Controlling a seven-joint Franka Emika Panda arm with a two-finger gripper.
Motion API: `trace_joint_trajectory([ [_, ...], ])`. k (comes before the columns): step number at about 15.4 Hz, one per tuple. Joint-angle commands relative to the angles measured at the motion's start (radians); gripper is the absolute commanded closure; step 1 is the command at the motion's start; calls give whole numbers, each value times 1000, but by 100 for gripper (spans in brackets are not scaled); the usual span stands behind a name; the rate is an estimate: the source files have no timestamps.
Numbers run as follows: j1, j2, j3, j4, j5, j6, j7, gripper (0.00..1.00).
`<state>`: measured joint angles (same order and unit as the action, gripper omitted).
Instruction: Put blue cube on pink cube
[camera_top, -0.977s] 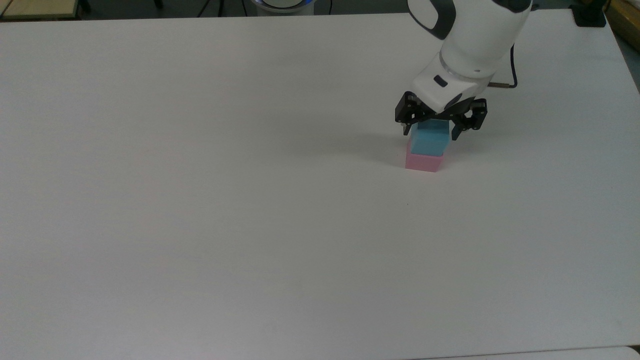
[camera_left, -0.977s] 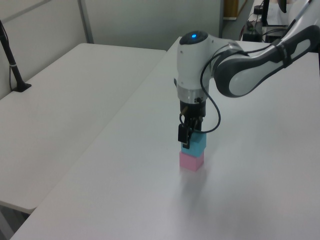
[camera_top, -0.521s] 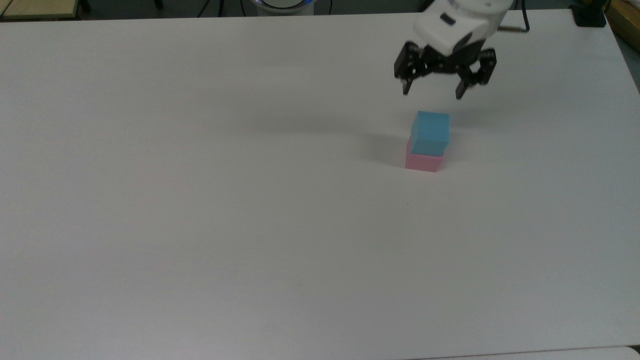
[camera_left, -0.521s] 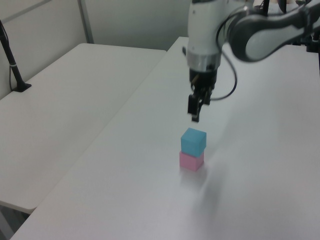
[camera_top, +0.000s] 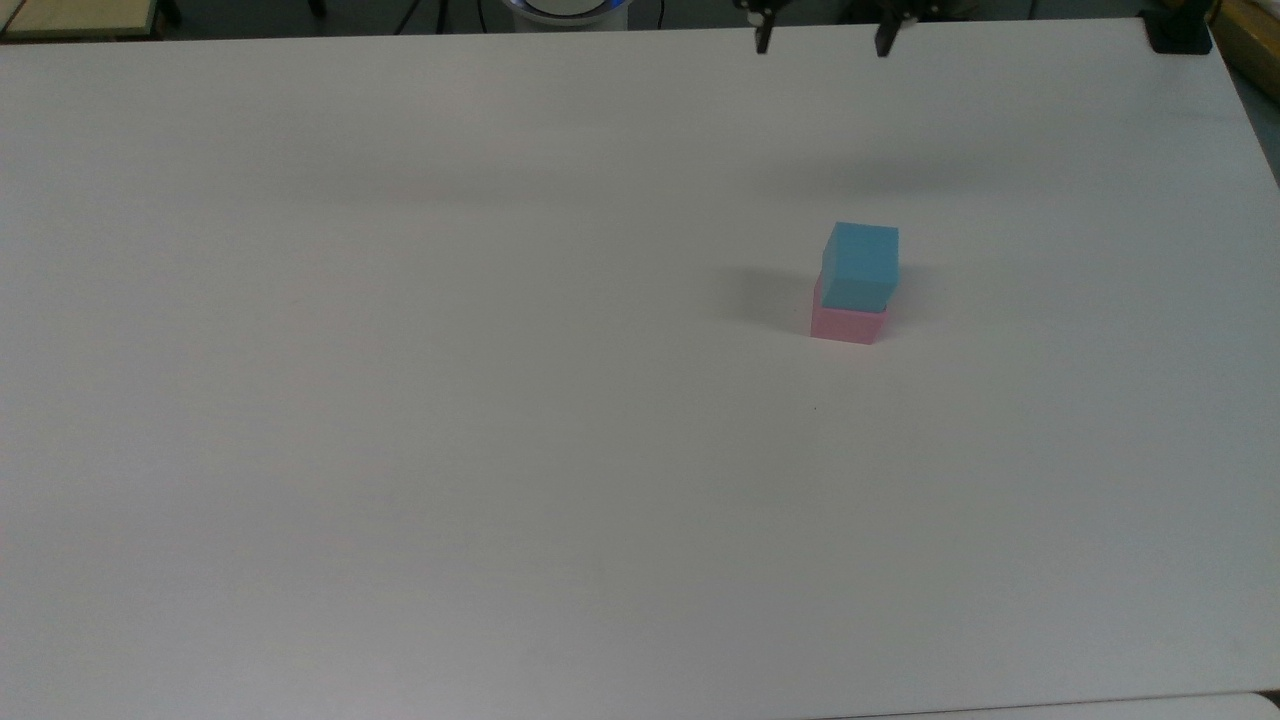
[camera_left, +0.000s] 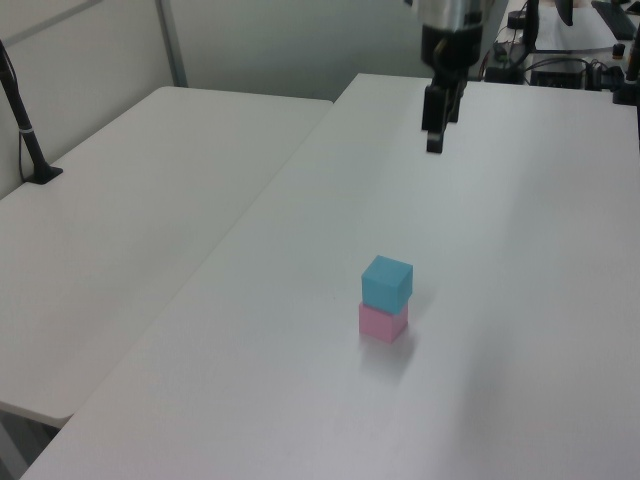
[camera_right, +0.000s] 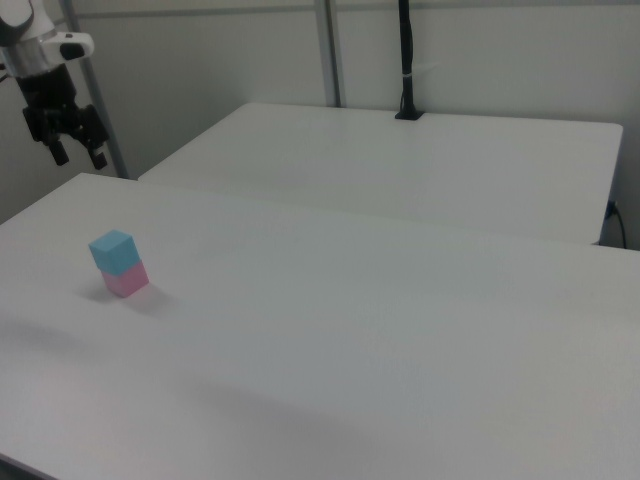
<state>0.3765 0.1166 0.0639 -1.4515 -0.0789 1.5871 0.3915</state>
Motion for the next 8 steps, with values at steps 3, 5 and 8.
trace_joint_trajectory([
  [3, -73, -86, -134, -27, 40, -93, -250, 0],
  [5, -99, -97, -205, -29, 41, -98, -334, 0],
  [8, -166, -97, -259, -30, 41, -98, -423, 0],
])
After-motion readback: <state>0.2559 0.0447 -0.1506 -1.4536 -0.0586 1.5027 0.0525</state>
